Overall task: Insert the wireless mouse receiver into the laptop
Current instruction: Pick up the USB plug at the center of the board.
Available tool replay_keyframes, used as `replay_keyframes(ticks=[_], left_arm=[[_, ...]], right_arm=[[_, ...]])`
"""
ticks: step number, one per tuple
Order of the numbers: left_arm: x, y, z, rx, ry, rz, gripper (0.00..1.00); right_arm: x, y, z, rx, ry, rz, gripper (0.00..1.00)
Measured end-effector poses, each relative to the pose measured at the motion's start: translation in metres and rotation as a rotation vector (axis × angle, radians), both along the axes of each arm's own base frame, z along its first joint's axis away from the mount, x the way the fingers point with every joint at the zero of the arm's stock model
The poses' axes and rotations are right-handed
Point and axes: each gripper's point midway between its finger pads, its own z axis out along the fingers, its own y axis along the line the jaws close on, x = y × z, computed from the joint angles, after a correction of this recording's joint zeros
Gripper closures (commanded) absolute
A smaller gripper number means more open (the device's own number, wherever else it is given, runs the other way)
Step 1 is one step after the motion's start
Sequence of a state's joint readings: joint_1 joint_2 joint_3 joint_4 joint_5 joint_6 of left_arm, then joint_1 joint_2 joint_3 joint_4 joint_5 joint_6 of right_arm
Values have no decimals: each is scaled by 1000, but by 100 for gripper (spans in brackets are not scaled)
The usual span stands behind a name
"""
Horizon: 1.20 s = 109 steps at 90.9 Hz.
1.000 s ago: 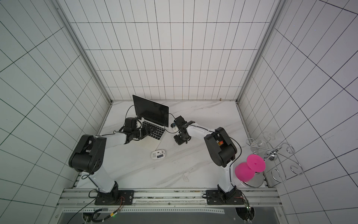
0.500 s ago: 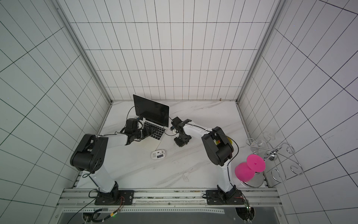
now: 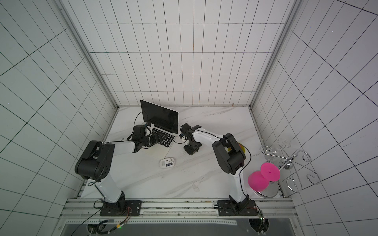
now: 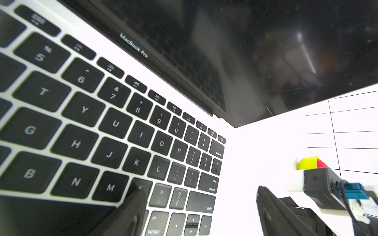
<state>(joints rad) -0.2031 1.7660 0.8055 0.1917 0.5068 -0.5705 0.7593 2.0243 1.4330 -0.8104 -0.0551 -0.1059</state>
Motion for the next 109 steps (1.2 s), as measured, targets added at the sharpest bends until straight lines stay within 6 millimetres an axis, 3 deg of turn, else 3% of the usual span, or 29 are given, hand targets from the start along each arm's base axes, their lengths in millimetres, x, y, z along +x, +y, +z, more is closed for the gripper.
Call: replay_keyframes(ticks=[16, 34, 57, 78, 109], left_arm=[[2, -2, -2, -7, -9, -13, 20], [8, -8, -8, -24, -13, -37, 37], [16, -13, -12, -35, -7, -57, 50], [17, -24, -14, -25, 7, -88, 53], [19, -27, -15, -27, 18, -95, 53]], right_arm=[[-1, 2, 1, 29, -27, 61, 89], [0, 16, 3, 64, -65, 168, 89], [34, 53, 5, 106, -143, 269, 90], [54, 75, 6, 134, -187, 326, 90], [63, 94, 6, 193, -207, 347, 90]])
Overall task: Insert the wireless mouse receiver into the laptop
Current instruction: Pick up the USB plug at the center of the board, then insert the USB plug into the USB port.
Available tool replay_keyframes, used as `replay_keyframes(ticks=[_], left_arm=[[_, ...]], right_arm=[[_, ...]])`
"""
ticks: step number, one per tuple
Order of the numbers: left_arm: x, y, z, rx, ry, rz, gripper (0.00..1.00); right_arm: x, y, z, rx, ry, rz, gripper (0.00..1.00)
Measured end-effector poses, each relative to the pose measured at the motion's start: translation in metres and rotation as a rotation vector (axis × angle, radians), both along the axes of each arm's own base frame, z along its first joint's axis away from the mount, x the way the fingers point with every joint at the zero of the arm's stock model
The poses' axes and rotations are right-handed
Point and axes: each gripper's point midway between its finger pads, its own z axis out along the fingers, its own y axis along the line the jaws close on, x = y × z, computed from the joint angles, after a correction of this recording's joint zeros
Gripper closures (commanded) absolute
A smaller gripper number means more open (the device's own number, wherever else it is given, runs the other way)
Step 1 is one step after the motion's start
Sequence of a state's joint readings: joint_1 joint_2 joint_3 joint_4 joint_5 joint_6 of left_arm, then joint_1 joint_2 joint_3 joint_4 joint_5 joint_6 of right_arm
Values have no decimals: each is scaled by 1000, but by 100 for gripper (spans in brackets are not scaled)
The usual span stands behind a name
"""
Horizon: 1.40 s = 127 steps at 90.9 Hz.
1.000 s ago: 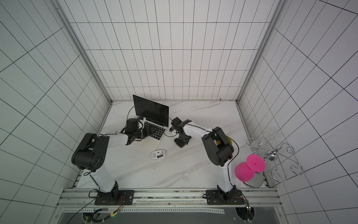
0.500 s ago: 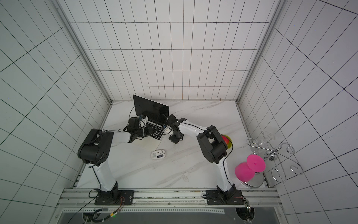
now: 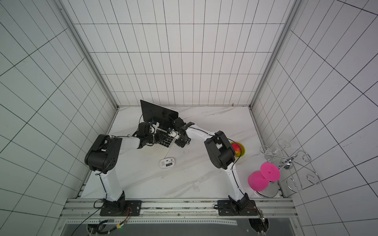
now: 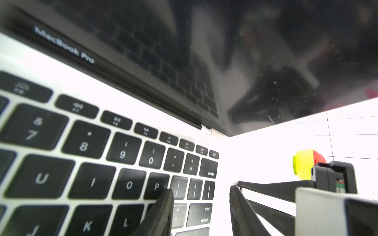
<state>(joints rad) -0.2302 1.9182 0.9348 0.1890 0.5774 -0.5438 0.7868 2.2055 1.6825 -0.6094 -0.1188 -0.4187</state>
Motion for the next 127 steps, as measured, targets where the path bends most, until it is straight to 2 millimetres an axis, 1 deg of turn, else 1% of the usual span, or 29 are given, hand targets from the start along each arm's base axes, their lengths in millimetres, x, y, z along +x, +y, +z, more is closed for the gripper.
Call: replay_keyframes(ticks=[30, 51, 85, 127], left_arm=[[0, 0, 0, 1, 5, 0, 53], [1, 0, 0, 1, 7, 0, 54], [1, 0, -1, -2, 11, -2, 54], [2, 0, -1, -4, 19, -4, 55]], right_arm=[[11, 16, 1, 45, -18, 3, 90], [15, 22, 1, 68, -29, -2, 90], [15, 23, -1, 85, -18, -15, 90], [14, 24, 0, 99, -24, 40, 90]])
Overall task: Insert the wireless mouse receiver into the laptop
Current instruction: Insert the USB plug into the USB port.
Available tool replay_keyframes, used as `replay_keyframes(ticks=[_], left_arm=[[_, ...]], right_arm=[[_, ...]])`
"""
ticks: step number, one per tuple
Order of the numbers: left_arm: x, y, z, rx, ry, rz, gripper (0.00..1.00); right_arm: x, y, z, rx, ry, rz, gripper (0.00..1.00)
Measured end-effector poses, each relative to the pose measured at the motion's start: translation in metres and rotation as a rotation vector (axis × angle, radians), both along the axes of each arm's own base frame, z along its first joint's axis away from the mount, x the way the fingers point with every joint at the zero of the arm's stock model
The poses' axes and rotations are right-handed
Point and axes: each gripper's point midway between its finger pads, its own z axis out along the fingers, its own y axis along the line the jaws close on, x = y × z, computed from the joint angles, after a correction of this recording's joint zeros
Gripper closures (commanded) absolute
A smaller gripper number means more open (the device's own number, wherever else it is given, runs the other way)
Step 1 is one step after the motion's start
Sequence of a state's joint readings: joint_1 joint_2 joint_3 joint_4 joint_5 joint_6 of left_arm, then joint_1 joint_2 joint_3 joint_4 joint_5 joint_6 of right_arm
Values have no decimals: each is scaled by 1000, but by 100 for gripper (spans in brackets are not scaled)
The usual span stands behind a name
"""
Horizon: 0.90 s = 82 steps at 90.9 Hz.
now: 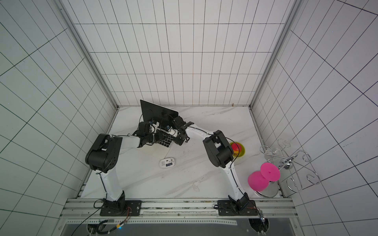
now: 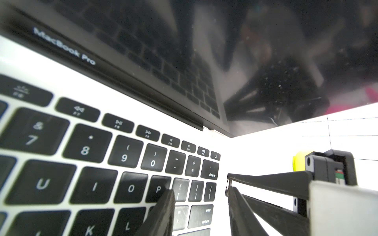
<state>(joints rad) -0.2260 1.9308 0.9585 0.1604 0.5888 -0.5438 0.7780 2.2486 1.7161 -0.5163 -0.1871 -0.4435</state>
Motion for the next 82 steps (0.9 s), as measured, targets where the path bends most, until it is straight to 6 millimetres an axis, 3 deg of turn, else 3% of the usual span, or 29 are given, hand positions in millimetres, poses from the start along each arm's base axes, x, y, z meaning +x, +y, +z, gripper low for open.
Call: replay_keyframes(ticks=[82], left_arm=[[6, -1, -1, -10, -2, -5, 57]], right_arm=[[0, 4, 2, 8, -28, 66, 90]])
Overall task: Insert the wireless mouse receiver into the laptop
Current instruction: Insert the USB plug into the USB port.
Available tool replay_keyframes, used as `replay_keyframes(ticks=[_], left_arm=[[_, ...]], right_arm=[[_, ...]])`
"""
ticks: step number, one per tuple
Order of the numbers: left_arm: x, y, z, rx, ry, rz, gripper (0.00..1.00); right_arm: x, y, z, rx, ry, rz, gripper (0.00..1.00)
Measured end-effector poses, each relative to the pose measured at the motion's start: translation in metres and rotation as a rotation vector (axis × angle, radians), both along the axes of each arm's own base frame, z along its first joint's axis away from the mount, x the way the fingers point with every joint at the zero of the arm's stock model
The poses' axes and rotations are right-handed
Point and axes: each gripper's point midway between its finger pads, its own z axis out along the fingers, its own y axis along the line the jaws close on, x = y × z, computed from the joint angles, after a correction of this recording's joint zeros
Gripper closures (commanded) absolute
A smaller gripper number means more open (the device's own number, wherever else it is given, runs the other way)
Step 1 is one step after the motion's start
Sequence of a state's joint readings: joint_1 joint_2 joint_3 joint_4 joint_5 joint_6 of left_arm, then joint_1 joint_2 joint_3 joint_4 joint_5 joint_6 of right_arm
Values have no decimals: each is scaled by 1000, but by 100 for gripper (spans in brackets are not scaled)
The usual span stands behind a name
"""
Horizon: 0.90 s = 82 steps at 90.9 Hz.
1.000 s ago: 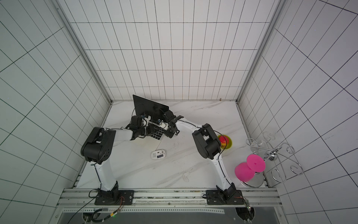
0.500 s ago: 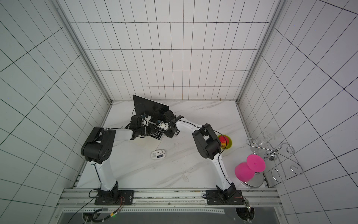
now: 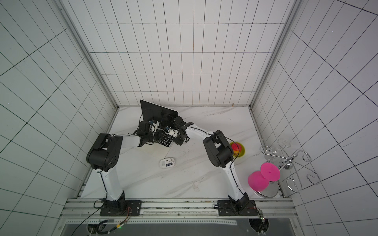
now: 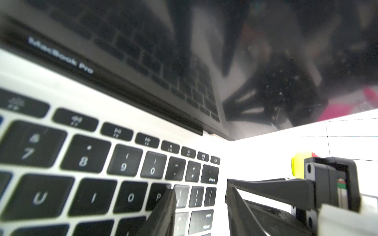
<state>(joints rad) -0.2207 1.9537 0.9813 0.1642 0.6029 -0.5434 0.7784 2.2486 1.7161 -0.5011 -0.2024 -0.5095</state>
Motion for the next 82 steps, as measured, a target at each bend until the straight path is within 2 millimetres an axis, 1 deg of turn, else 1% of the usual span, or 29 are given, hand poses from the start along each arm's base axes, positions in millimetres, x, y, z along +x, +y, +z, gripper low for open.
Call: replay_keyframes(ticks=[27, 37, 66, 77, 82], left_arm=[[4, -1, 0, -3, -3, -3, 57], [5, -2, 0, -3, -4, -5, 57], [6, -3, 0, -4, -3, -7, 57], [6, -3, 0, -5, -3, -7, 57], [6, -3, 0, -5, -3, -7, 57]], right_arm=[[3, 2, -1, -31, 10, 12, 91], [4, 2, 0, -36, 17, 3, 89], [4, -1, 1, -3, -8, -52, 70], [-4, -13, 2, 2, -9, -87, 62], [-9, -19, 4, 3, -4, -101, 61]])
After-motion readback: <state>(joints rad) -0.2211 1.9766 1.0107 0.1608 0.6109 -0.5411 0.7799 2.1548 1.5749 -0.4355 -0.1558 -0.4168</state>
